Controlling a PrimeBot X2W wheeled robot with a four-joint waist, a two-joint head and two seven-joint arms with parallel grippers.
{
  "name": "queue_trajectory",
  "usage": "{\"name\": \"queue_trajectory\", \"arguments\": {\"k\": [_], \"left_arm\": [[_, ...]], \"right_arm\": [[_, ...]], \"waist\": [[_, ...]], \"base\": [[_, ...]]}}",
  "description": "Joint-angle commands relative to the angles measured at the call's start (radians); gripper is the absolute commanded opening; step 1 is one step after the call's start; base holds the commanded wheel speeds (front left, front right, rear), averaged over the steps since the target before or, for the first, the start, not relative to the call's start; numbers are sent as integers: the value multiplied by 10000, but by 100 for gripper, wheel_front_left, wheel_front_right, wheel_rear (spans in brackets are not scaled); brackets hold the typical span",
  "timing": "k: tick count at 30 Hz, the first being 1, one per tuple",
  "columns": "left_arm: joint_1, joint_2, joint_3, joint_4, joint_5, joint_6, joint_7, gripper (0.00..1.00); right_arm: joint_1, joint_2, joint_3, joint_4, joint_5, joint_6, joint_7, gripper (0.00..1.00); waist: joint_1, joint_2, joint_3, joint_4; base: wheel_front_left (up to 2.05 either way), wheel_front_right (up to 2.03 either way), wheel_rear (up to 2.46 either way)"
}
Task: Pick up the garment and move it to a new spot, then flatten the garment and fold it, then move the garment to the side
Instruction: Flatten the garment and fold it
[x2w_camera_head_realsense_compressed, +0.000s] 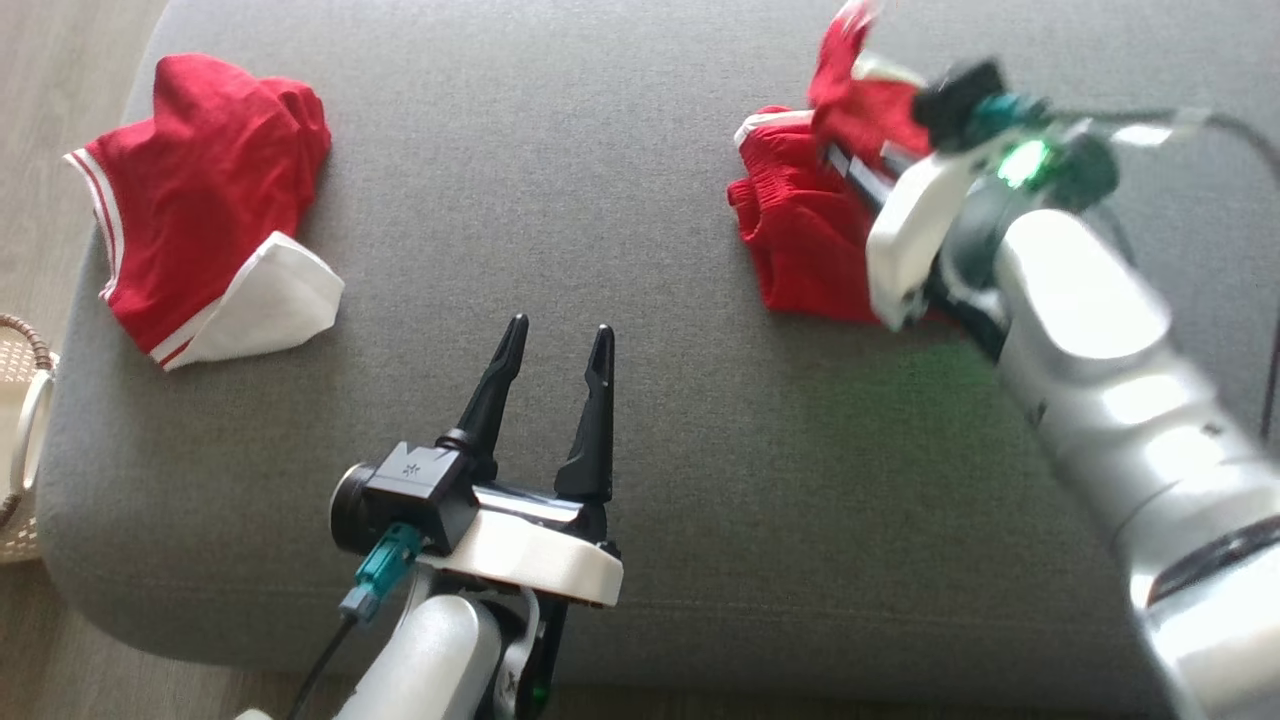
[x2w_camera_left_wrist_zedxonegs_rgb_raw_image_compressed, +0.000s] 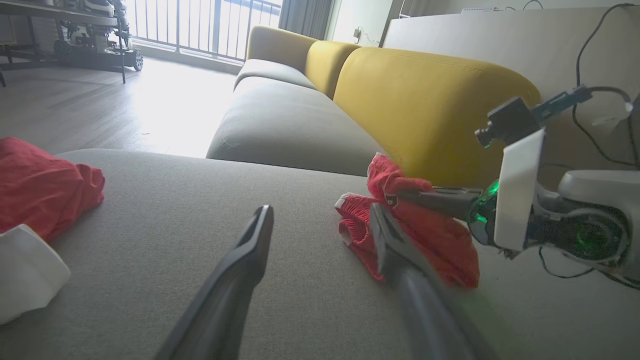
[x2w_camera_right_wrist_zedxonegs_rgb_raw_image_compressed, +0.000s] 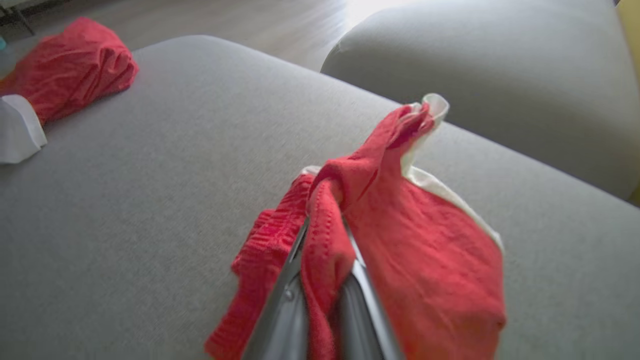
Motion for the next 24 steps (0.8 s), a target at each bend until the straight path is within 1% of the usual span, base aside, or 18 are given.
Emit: {"name": "queue_trajectory", "arguments": {"k": [1, 7, 8, 9, 10, 11, 12, 13, 15, 20, 22, 24], "left_arm": [[-53, 29, 278, -296, -38, -39, -49, 100], [-106, 20, 343, -327, -38, -3, -49, 100], [-105, 19, 352, -328, -37, 5, -49, 100], [-102, 18, 362, -329, -38, 12, -49, 100], [-99, 17, 370, -325, -40, 15, -49, 100], [-95, 16, 378, -315, -36, 18, -49, 100], [-90, 15, 386, -306, -31, 19, -49, 100], [-87, 15, 394, -299, -26, 20, -49, 100], [-86, 14, 401, -295, -23, 18, -49, 100], [-4, 12, 463, -252, -31, 29, -49, 100], [68, 11, 544, -235, -67, 56, -49, 100], [172, 10, 693, -227, -115, 95, -49, 100]], "right_arm": [[195, 301, 184, -283, 108, -4, 20, 0], [790, 475, 593, -390, 359, -4, -32, 0], [868, 497, 640, -404, 398, -4, -60, 21], [935, 518, 666, -422, 450, -4, -102, 47], [997, 540, 704, -459, 507, -4, -153, 64], [1054, 560, 722, -505, 575, -4, -232, 71], [1099, 578, 736, -553, 630, -4, -328, 98], [1140, 595, 752, -603, 681, -4, -428, 100], [1174, 609, 758, -653, 735, -4, -532, 100], [1310, 654, 745, -1030, 954, -4, -1260, 100], [1356, 646, 588, -1190, 923, -4, -1583, 100], [1433, 492, 299, -1351, 739, -4, -1802, 100]], "waist": [[0, 0, -6, 32], [0, 0, -7, 65], [0, 0, -13, 59], [0, 0, -19, 47], [0, 0, -29, 33], [0, 0, -46, 13], [0, 0, -64, -8], [0, 0, -84, -32], [0, 0, -104, -52], [0, 0, -295, -197], [0, 0, -407, -286], [0, 0, -548, -393]], "base": [[0, 0, 0], [0, 0, 0], [0, 0, 0], [0, 0, 0], [0, 0, 0], [0, 0, 0], [0, 0, 0], [0, 0, 0], [0, 0, 0], [0, 0, 0], [0, 0, 0], [0, 0, 0]]}}
